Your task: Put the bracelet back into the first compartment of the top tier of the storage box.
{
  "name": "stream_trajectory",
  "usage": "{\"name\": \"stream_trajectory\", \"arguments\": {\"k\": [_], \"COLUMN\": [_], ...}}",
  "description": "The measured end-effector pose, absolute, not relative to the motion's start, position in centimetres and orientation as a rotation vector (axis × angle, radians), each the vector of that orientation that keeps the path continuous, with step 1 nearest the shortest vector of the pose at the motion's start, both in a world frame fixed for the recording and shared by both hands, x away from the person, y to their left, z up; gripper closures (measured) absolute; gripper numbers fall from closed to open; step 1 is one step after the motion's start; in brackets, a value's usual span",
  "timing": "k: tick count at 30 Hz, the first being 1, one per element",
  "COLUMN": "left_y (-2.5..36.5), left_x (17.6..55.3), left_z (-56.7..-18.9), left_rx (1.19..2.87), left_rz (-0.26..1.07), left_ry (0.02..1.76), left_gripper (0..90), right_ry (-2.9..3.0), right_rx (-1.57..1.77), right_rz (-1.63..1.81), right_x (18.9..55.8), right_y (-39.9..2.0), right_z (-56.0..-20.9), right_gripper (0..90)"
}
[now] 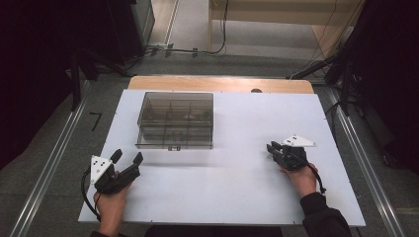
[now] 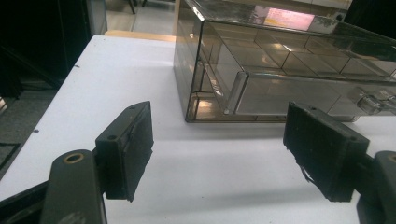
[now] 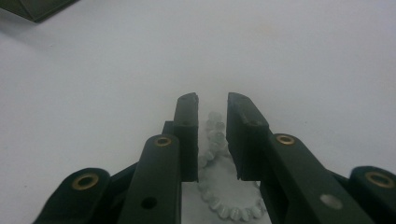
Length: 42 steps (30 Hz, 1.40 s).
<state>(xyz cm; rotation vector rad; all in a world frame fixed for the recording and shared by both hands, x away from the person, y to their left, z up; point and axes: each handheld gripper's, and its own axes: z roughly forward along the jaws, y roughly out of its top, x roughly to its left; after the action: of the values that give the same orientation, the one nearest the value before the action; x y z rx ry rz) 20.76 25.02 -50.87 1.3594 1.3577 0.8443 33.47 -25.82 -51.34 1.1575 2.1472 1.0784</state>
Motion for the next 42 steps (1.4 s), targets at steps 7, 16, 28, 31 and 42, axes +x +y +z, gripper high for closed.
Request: {"name": "stream_trajectory", "arguments": {"k": [7, 16, 28, 31, 42], "left_y": [25.1, 25.1, 25.1, 25.1, 25.2], "left_x": [20.8, 20.8, 20.8, 20.8, 20.8], "left_z": [-50.9, -50.9, -50.9, -50.9, -50.9], "left_rx": [1.353, 1.350, 1.349, 1.350, 1.349], "left_rz": [0.840, 0.837, 0.834, 0.833, 0.831], "left_ry": [1.363, 1.364, 1.365, 1.364, 1.367], "left_gripper": [24.5, 24.6, 24.6, 24.6, 24.6], "right_ry": [2.144, 2.153, 2.165, 2.162, 2.116], "right_rx": [1.181, 1.195, 1.208, 1.209, 1.224], "right_rz": [1.056, 1.040, 1.030, 1.033, 1.117], "right_x": [34.0, 34.4, 34.6, 34.6, 34.1], "right_y": [-25.6, -25.5, -25.5, -25.5, -25.9], "right_z": [-51.5, -51.7, -51.7, -51.7, -50.7], "right_gripper": [72.9, 77.1, 82.6, 83.2, 83.4]}}
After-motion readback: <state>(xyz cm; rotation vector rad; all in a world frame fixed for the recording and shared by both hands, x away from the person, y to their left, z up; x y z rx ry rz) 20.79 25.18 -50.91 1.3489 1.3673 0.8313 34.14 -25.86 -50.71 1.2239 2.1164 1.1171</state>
